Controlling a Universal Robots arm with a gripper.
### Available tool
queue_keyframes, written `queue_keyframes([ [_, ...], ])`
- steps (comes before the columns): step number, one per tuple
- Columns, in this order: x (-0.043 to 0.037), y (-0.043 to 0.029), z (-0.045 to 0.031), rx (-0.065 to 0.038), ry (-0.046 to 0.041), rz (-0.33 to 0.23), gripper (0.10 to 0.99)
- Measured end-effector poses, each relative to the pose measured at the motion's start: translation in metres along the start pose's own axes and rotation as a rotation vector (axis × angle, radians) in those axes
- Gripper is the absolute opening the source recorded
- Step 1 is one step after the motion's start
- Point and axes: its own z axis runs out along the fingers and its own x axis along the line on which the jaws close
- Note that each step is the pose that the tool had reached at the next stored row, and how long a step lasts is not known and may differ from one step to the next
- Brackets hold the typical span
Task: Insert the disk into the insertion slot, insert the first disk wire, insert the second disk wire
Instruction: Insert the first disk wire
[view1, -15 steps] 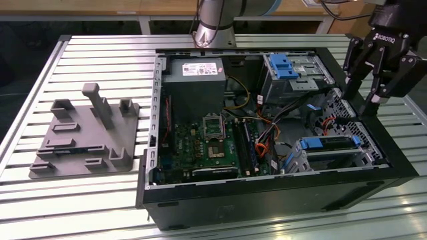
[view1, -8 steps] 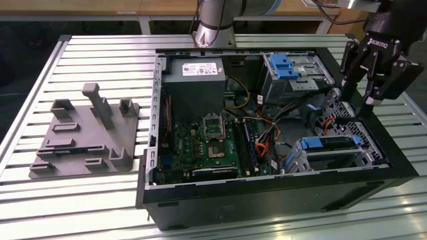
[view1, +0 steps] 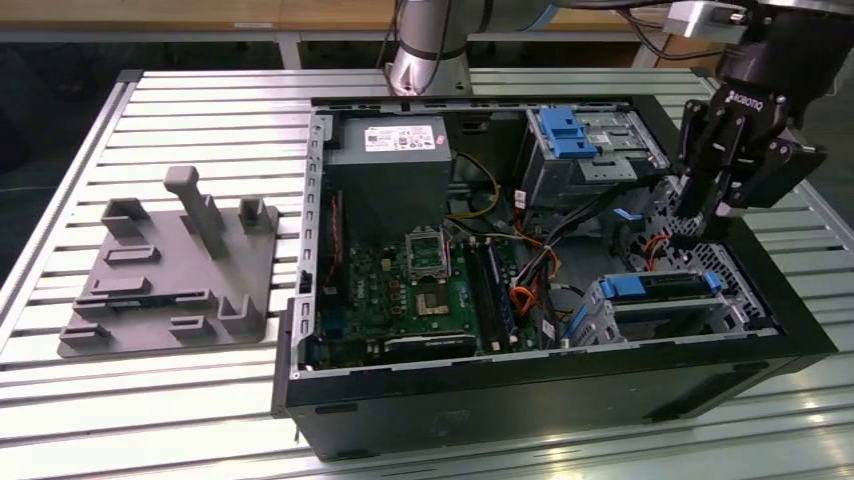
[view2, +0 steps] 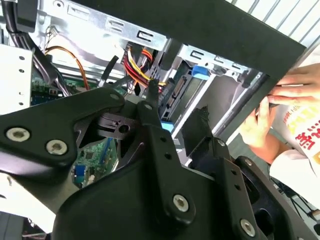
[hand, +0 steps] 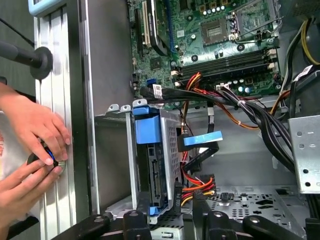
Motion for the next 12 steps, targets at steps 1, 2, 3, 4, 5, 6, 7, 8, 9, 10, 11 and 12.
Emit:
queue_keyframes([
  [1, -0.0006, -0.0001, 0.0017, 0.000, 0.0001, 0.000, 0.467],
  [2, -0.0012, -0.0002, 0.0033, 0.001, 0.0002, 0.000, 0.467],
  [3, -0.0019, -0.0004, 0.0050, 0.001, 0.0001, 0.000, 0.467],
  [4, -0.0025, -0.0005, 0.0067, 0.001, 0.0001, 0.001, 0.467],
  [5, -0.0032, -0.0006, 0.0083, 0.002, 0.0001, 0.001, 0.467],
  [6, -0.0039, -0.0007, 0.0101, 0.002, 0.0001, 0.001, 0.467],
  [7, -0.0045, -0.0009, 0.0119, 0.002, 0.0001, 0.001, 0.467],
  [8, -0.0051, -0.0010, 0.0135, 0.002, 0.0005, 0.001, 0.467],
  [9, -0.0056, -0.0011, 0.0149, 0.002, 0.0016, 0.001, 0.467],
  [10, -0.0060, -0.0012, 0.0159, 0.003, 0.0034, 0.001, 0.467],
  [11, -0.0063, -0.0012, 0.0165, 0.004, 0.0082, 0.002, 0.467],
  [12, -0.0063, -0.0012, 0.0166, 0.005, 0.0165, 0.003, 0.467],
])
